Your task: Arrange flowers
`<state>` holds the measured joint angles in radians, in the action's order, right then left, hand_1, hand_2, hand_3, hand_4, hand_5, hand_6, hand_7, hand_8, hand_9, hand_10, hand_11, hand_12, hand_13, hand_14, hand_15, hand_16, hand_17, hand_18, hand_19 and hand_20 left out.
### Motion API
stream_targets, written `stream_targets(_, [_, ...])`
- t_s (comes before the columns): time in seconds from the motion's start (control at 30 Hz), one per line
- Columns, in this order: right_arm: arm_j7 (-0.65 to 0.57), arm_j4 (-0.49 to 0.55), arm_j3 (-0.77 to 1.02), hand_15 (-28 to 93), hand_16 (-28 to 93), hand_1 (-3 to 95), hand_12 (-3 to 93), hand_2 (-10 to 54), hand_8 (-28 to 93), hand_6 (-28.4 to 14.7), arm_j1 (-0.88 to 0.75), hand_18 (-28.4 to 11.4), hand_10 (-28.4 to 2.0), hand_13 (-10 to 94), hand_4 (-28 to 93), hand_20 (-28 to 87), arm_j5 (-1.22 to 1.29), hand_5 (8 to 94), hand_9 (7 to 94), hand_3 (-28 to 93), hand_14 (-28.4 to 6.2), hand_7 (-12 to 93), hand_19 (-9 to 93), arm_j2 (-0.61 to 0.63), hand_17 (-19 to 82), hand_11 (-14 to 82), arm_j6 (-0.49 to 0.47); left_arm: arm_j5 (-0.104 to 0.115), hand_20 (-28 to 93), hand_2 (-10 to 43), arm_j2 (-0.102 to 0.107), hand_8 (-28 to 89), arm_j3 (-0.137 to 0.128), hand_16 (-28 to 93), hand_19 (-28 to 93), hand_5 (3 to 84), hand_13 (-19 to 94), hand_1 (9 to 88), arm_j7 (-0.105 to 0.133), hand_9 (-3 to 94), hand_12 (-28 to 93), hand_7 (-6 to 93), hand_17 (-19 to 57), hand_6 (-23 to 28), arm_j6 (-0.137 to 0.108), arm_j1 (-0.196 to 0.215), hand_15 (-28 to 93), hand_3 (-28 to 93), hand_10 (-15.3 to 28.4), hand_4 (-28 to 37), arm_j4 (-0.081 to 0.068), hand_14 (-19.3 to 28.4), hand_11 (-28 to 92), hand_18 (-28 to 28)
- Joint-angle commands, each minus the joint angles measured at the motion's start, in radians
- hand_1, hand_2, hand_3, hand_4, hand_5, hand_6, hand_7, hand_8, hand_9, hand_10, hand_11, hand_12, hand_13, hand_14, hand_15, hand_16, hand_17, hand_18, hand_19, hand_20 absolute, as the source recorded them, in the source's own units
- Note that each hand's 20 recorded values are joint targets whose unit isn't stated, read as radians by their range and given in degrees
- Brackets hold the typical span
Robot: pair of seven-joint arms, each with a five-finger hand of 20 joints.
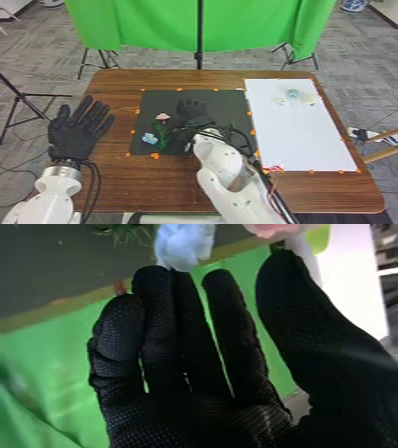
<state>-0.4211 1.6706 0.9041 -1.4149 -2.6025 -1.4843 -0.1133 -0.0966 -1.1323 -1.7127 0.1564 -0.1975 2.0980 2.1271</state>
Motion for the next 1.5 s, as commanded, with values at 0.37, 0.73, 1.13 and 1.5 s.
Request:
stream_targets(0.37, [-0.194, 0.055, 0.339, 51, 15, 39.4, 15.7, -4.9, -10, -8.3, 0.081, -23.6, -20.5, 43, -23, 36, 0.117, 52.0, 50.1, 77, -18.5, 14, 82, 0.181, 29, 14.6, -0.092, -0.018, 16, 13.3, -0.047, -9, -0.036, -3, 29, 43.6, 29, 27.7, 0.032, 37.9, 13, 13.4, -3.7, 7.8, 0.056, 0.081, 36, 73, 14.5, -27.3, 0.022, 14.9, 19, 13.8])
stream_targets(0.73, [-0.245, -0.075, 0.414, 31, 11, 53.3, 12.4, -9.5, -12, -5.2, 0.084, -22.6, -16.7, 40, -28, 27, 0.164, 53.1, 47.1, 71, -16.4, 15, 73, 0.315, 25, 10.7, -0.085, -0.038, 16, 13.3, -0.049, -9, -0.052, -3, 29, 43.3, 29, 27.7, 0.053, 37.9, 13, 13.7, -3.5, 7.7, 0.031, 0.122, 36, 73, 14.3, -27.5, 0.043, 14.7, 19, 13.7])
stream_targets(1.13, [-0.162, -0.192, 0.361, 29, 15, 61.7, 12.8, -9.5, -12, -1.9, 0.111, -19.5, -11.9, 51, -28, 26, 0.095, 57.1, 54.5, 61, -12.8, 17, 72, 0.291, 27, 11.1, -0.056, -0.011, 16, 13.7, -0.048, -9, -0.010, -4, 29, 44.4, 29, 27.9, 0.038, 38.9, 13, 14.6, -3.4, 8.0, -0.043, 0.106, 38, 73, 14.2, -27.7, 0.047, 14.6, 20, 13.7])
stream_targets(1.5, [-0.128, -0.223, 0.294, 27, 38, 69.5, 35.7, -9.5, 5, 0.3, 0.123, -18.7, -10.0, 65, -28, 37, 0.043, 76.6, 82.8, 50, -6.7, 31, 74, 0.306, 29, 5.7, 0.072, 0.032, 17, 12.9, -0.046, -10, -0.001, -5, 31, 45.5, 30, 27.3, 0.062, 39.9, 13, 16.1, -3.8, 8.1, -0.102, 0.115, 41, 75, 14.2, -27.9, 0.057, 14.7, 23, 13.9])
